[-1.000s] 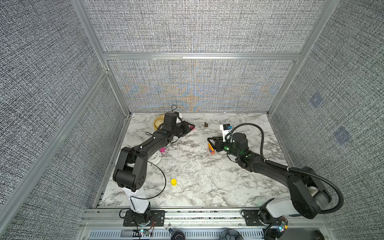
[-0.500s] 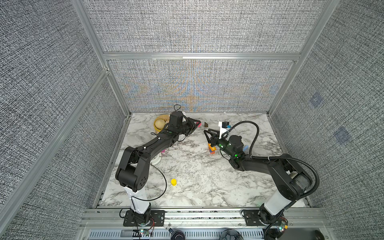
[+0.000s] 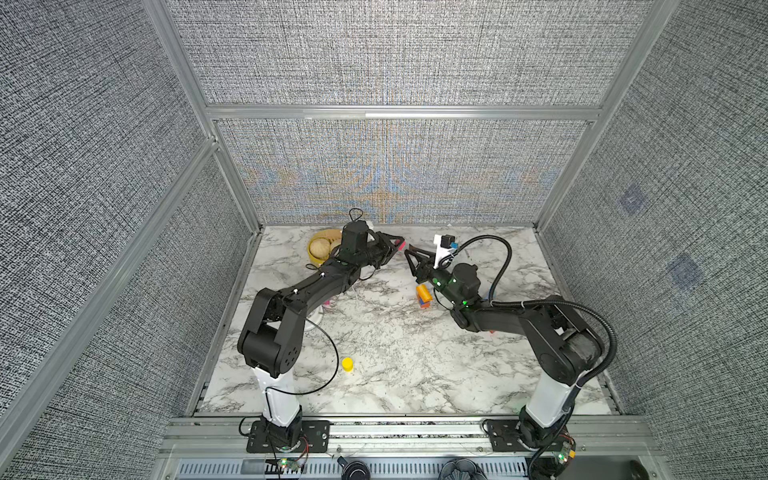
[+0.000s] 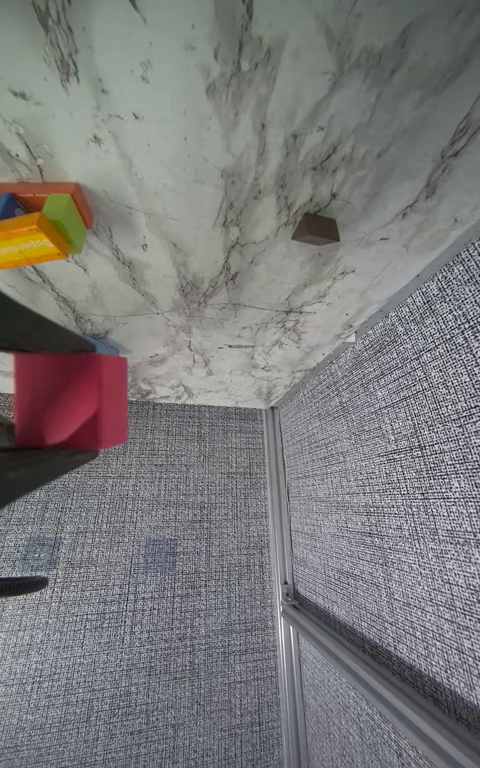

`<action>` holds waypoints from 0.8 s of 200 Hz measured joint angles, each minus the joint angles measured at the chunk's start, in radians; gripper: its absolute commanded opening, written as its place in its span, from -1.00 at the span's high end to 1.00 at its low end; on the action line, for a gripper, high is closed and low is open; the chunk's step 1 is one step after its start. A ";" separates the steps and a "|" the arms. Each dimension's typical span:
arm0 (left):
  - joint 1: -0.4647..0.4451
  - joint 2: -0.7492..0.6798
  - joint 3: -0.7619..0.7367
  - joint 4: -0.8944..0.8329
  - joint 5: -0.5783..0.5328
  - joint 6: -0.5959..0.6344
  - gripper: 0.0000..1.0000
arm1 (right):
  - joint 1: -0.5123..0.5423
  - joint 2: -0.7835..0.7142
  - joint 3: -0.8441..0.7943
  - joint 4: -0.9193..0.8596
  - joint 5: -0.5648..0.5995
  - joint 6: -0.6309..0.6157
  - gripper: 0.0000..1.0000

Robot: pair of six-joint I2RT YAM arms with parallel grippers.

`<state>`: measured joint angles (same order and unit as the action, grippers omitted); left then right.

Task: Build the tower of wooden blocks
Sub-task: 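Close the right gripper on the pink block while the left gripper holds it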

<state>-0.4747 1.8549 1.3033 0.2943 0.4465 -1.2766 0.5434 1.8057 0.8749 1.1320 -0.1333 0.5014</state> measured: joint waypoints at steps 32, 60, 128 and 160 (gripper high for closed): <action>0.000 0.010 0.004 0.012 0.006 -0.008 0.51 | -0.008 0.035 0.020 0.001 -0.003 0.026 0.30; 0.000 0.014 0.010 0.026 0.013 -0.014 0.52 | -0.015 0.065 0.040 0.002 -0.006 0.049 0.25; -0.008 0.032 0.015 0.034 0.024 -0.017 0.55 | -0.017 0.101 0.079 0.006 -0.007 0.077 0.18; -0.009 0.033 0.022 0.047 0.026 -0.022 0.56 | -0.021 0.116 0.092 0.008 -0.007 0.087 0.19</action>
<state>-0.4839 1.8881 1.3254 0.3412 0.4728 -1.2984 0.5228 1.9213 0.9672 1.1397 -0.1402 0.5884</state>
